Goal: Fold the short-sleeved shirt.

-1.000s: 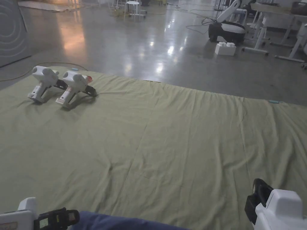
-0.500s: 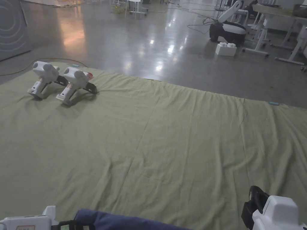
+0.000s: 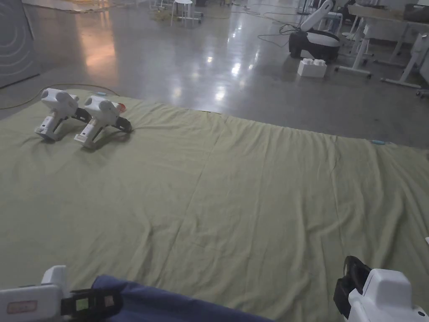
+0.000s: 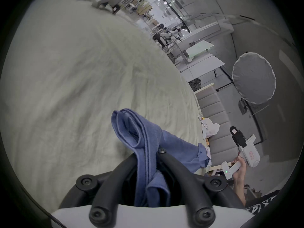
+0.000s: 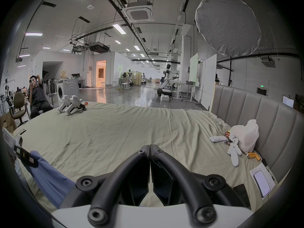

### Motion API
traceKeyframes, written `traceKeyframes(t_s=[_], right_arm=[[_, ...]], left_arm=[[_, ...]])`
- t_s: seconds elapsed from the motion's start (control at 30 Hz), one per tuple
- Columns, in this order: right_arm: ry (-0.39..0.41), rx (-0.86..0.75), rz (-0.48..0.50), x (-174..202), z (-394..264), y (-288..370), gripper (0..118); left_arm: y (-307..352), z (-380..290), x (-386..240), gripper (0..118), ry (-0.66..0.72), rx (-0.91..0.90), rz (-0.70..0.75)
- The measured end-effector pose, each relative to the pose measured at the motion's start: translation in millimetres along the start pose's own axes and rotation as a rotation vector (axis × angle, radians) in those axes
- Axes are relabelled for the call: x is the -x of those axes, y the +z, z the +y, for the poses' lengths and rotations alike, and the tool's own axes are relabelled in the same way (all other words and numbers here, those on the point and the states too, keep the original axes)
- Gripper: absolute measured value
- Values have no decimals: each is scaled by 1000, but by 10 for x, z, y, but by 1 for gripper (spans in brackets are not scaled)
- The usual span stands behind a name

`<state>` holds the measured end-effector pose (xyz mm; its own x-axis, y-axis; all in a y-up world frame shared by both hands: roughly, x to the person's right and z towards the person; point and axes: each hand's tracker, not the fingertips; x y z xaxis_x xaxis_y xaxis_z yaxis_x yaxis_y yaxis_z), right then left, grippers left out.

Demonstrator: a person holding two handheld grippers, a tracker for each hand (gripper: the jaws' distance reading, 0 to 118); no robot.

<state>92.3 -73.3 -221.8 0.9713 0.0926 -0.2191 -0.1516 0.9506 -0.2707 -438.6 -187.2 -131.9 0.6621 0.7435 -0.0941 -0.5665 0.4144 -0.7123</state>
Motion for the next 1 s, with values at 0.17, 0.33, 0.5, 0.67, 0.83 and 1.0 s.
traceKeyframes(t_s=[0.17,0.33,0.5,0.67,0.83,1.0], right_arm=[[-11,-5,4,-47,17,10,0],[-21,-10,10,-65,15,13,0],[-39,-7,21,-62,-9,-8,0],[-47,0,29,-58,-30,13,0],[-52,7,27,-105,-79,52,0],[-61,20,15,-167,-137,83,0]], left_arm=[[464,320,-56,3,-62,-55,129],[783,340,-458,3,-154,-64,311],[644,72,-1011,4,-199,-41,347],[360,-204,-1556,4,-174,-21,260],[-73,-402,-1953,4,-172,28,197],[-706,-496,-1966,4,-176,101,212]])
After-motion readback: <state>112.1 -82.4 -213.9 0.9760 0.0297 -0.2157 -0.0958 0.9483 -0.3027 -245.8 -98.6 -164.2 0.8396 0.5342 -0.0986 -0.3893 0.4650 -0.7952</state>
